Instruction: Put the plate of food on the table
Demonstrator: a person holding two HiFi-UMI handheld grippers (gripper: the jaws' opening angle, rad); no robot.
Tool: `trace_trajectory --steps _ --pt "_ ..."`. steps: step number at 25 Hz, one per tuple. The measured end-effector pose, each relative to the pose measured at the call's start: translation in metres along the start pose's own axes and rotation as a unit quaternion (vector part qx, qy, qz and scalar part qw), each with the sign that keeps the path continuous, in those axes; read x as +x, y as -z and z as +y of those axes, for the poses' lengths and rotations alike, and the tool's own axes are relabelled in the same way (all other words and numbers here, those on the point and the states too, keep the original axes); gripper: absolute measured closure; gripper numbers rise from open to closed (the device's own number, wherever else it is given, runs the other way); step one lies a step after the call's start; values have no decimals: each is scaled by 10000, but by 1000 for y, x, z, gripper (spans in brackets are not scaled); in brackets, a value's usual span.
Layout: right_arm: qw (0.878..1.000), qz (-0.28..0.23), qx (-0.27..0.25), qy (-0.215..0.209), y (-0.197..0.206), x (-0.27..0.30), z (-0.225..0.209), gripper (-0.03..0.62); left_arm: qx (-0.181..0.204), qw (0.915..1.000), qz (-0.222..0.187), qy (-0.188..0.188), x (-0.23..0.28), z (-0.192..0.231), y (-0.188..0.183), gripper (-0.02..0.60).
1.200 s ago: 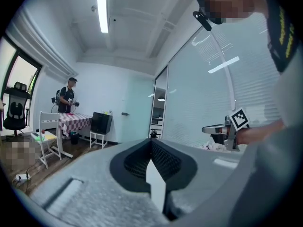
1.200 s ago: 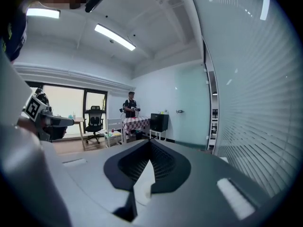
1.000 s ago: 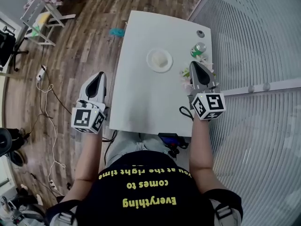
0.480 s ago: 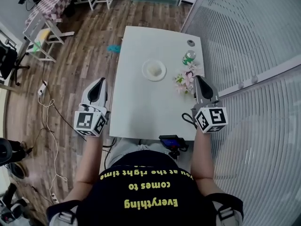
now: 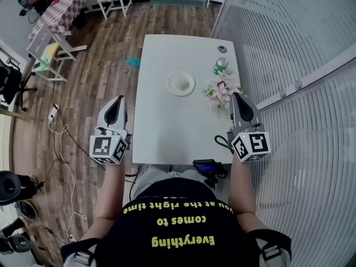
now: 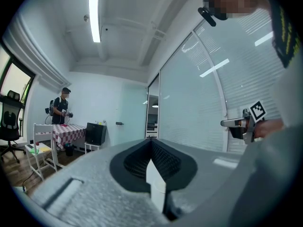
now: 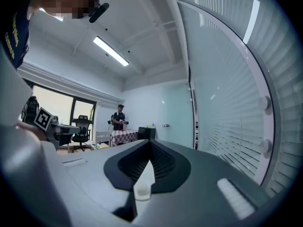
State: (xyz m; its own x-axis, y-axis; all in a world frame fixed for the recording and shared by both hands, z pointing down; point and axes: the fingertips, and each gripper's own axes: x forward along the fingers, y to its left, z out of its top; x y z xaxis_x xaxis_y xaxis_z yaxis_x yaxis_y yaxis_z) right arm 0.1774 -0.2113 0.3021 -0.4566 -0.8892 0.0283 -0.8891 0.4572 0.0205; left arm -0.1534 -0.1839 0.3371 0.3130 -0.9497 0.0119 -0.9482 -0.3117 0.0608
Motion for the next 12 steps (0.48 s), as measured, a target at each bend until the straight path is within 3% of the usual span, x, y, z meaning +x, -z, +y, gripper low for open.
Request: trace_trajectory --steps 12 --pt "9994 -31 302 181 10 -11 -10 588 -28 10000 77 22 1 -6 9 581"
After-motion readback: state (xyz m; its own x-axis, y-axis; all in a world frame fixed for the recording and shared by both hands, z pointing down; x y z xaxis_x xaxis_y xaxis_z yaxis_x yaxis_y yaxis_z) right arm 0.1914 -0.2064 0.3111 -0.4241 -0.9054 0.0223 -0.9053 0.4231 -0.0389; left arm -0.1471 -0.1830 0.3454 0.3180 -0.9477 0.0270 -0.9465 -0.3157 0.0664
